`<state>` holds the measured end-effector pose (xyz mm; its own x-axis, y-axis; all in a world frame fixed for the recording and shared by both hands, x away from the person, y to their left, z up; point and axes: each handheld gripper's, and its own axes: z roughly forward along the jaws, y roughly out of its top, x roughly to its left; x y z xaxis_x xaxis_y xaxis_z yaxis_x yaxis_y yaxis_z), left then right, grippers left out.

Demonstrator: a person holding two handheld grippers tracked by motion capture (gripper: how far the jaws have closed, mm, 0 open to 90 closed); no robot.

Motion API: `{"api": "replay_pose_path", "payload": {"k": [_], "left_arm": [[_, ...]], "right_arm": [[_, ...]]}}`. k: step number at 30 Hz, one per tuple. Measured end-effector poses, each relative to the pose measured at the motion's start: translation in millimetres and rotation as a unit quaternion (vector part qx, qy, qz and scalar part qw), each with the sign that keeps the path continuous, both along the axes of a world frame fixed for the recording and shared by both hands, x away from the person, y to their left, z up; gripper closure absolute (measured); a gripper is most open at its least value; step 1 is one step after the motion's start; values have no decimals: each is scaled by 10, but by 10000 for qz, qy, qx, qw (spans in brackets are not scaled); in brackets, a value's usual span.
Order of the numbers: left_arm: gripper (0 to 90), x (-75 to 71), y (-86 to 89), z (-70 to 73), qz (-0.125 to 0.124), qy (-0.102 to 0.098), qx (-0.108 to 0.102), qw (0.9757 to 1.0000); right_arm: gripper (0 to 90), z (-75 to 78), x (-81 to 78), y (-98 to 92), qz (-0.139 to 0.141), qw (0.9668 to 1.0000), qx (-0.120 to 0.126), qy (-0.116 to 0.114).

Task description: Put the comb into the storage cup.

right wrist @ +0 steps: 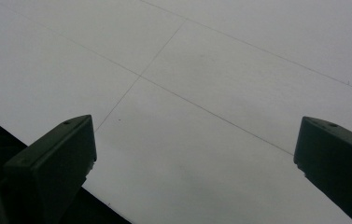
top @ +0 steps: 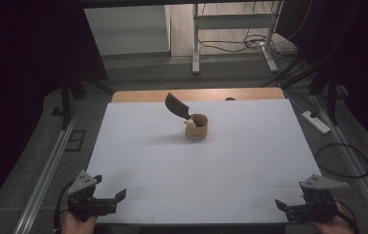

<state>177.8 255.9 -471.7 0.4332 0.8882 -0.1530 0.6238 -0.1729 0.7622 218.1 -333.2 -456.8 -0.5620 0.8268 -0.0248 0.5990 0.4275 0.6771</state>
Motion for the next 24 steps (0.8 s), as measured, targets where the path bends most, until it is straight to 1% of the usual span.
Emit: {"api": "replay_pose_path", "payload": {"k": [10, 14, 18, 22, 24], "left_arm": [[0, -41, -21, -13, 56, 84, 157, 9998], [0, -59, -31, -13, 102, 113, 255, 9996], [0, -72, -43, -15, 162, 192, 394, 9989], [0, -65, -62, -18, 149, 219, 484, 9985], [0, -57, -69, -18, 143, 227, 493, 9984]], "right_arm": [[0, 0, 0, 0, -19, 10000, -4, -2], [0, 0, 1, 1, -27, 10000, -6, -3], [0, 0, 0, 2, -25, 10000, -10, -7], [0, -1, 1, 6, -18, 10000, -19, -2], [0, -2, 2, 4, -13, 10000, -20, 5]]}}
